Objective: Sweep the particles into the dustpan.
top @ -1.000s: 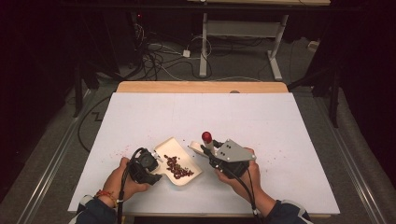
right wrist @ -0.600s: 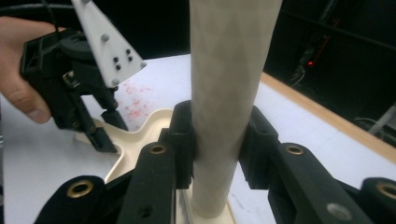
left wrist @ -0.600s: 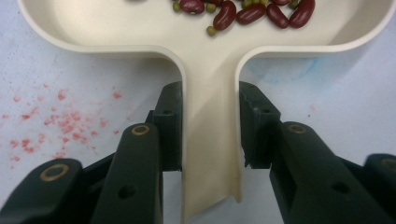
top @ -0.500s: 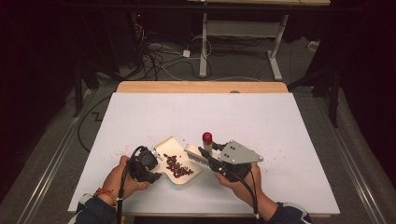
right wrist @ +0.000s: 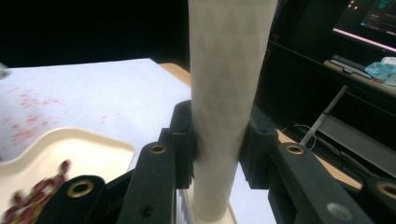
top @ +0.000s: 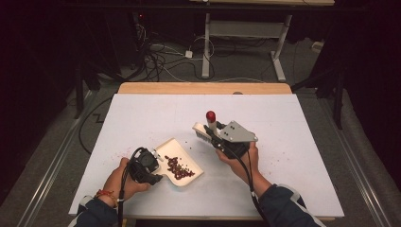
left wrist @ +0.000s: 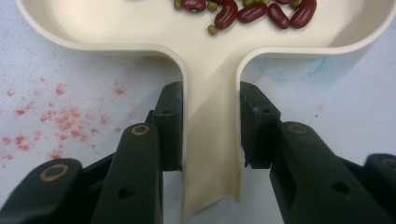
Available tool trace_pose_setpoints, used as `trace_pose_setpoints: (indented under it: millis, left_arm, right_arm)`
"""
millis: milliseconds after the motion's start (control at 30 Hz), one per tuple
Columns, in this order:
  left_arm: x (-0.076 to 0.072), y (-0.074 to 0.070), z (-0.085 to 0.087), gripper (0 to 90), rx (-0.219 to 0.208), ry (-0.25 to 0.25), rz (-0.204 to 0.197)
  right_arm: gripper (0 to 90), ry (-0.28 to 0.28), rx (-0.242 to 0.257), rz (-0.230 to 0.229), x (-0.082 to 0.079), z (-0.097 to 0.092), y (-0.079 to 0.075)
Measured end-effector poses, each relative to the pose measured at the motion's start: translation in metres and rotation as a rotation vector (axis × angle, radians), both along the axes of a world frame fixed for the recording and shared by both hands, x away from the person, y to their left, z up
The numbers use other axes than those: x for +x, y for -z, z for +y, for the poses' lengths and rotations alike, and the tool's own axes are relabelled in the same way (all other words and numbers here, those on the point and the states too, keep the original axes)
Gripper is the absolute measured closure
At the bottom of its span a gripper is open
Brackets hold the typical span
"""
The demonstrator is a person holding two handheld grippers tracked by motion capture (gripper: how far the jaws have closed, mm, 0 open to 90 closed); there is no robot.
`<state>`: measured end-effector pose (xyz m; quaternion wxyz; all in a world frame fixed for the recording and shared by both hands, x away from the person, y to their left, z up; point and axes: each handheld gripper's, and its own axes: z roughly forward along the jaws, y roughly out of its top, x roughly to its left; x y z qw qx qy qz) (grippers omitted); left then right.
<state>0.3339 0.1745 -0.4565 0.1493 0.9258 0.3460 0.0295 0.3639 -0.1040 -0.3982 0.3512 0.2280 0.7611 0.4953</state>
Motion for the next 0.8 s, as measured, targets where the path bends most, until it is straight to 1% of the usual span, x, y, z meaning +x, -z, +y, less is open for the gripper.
trace_pose_setpoints:
  millis: [33,133,233,300,367,467,567,600,667,700,800]
  left_arm:
    - [0.001,0.000,0.000,63.7,0.002,0.005,0.001]
    - [0.004,-0.001,0.001,63.7,-0.003,0.001,0.004]
    - [0.005,-0.002,0.001,63.7,-0.010,-0.008,0.001]
    - [0.007,-0.001,0.001,63.7,-0.008,-0.008,-0.004]
    - [0.007,-0.001,0.001,63.7,-0.012,-0.019,-0.002]
    - [0.008,-0.001,0.002,63.6,-0.013,-0.024,-0.005]
    - [0.009,-0.001,0.002,63.7,-0.011,-0.026,-0.006]
    - [0.009,-0.001,0.002,63.6,-0.012,-0.029,-0.006]
    - [0.010,-0.001,0.002,63.6,-0.015,-0.031,-0.006]
    - [0.010,-0.001,0.002,63.6,-0.016,-0.034,-0.006]
    - [0.010,0.000,0.002,63.7,-0.009,-0.032,-0.006]
  right_arm:
    - [70.2,-0.002,-0.005,0.005,0.006,0.003,0.001]
    - [70.3,-0.006,-0.004,0.017,0.020,0.011,0.005]
    - [70.2,-0.028,-0.003,0.034,0.025,0.020,0.010]
    - [70.3,-0.045,0.001,0.042,0.023,0.026,0.013]
    - [70.3,-0.069,-0.002,0.049,0.017,0.032,0.016]
    - [70.0,-0.094,-0.026,0.053,0.002,0.039,0.020]
    - [70.1,-0.126,-0.021,0.059,-0.013,0.039,0.020]
    - [70.1,-0.135,-0.011,0.066,-0.018,0.038,0.019]
    - [70.2,-0.158,0.020,0.095,-0.025,0.034,0.016]
    - [70.3,-0.167,0.035,0.103,-0.029,0.033,0.014]
    - [70.3,-0.188,0.056,0.110,-0.037,0.029,0.009]
